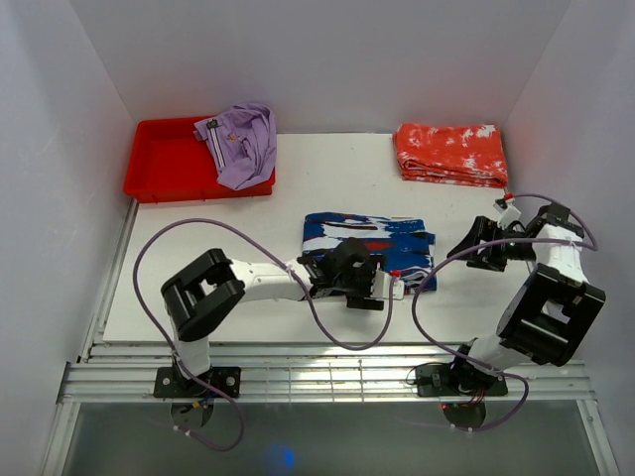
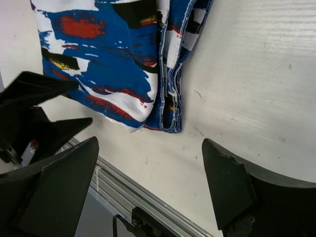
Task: Fold and stack the trousers
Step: Neatly place the folded trousers to the corner
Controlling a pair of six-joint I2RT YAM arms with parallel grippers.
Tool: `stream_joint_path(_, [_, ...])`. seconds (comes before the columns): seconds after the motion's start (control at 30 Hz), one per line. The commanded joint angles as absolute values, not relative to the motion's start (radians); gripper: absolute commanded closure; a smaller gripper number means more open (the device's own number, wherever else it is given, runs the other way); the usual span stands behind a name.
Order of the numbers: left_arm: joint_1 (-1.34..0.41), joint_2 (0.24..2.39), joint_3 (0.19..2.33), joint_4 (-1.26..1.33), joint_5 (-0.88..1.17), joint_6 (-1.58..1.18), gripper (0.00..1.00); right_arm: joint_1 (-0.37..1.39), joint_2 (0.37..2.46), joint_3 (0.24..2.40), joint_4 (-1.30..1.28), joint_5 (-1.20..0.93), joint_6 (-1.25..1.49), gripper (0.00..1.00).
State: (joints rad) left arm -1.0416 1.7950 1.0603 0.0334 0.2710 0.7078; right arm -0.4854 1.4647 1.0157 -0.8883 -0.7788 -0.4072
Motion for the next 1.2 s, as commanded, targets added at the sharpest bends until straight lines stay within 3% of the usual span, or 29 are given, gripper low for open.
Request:
stream_joint_path(0.0, [-1.074,1.807,1.141,0.133,0.244,0.749,0.15,-0.518,1.460,0.948,-0.862,-0.847,-0.318,0.10])
stream_joint_path(0.17, [-1.112,1.919,1.224,0.101,0.253,0.689,0.17,-0.555,1.445,0.824,-0.729,-0.894,-0.189,0.10])
stream_joint_path(0.33, [-1.118,1.950,1.210,0.123,0.253,0.699,0.28,-0.558,1.387,0.836,-0.653,-0.917,-0.170,0.10])
stream_joint_path(0.47, [-1.118,1.959,1.180,0.126,0.256,0.713,0.40,-0.561,1.151,0.787,-0.409,-0.853,-0.045,0.10])
stream_joint_path(0.6, [-1.120,1.980,1.160,0.127,0.246,0.755,0.40,-0.561,0.967,0.721,-0.213,-0.682,0.058,0.10])
stream_joint_path(0.73, [-1.120,2.012,1.166,0.117,0.210,0.775,0.40,-0.565,1.049,0.749,-0.297,-0.800,0.055,0.10])
stream_joint_path(0.8, [-1.123,2.029,1.175,0.114,0.195,0.773,0.33,-0.565,1.142,0.779,-0.407,-0.862,0.025,0.10])
stream_joint_path(0.9, [-1.126,2.059,1.192,0.101,0.153,0.765,0.32,-0.560,1.265,0.804,-0.510,-0.850,-0.037,0.10])
stream_joint_path(0.97, [-1.127,2.075,1.200,0.101,0.132,0.764,0.39,-0.561,1.322,0.830,-0.561,-0.842,-0.058,0.10])
stream_joint_path(1.0, [-1.127,2.080,1.203,0.101,0.124,0.761,0.53,-0.560,1.363,0.830,-0.587,-0.848,-0.064,0.10])
stream_joint_path(1.17, [-1.123,2.062,1.217,0.133,0.144,0.661,0.88,-0.560,1.414,0.729,-0.508,-0.981,0.041,0.10])
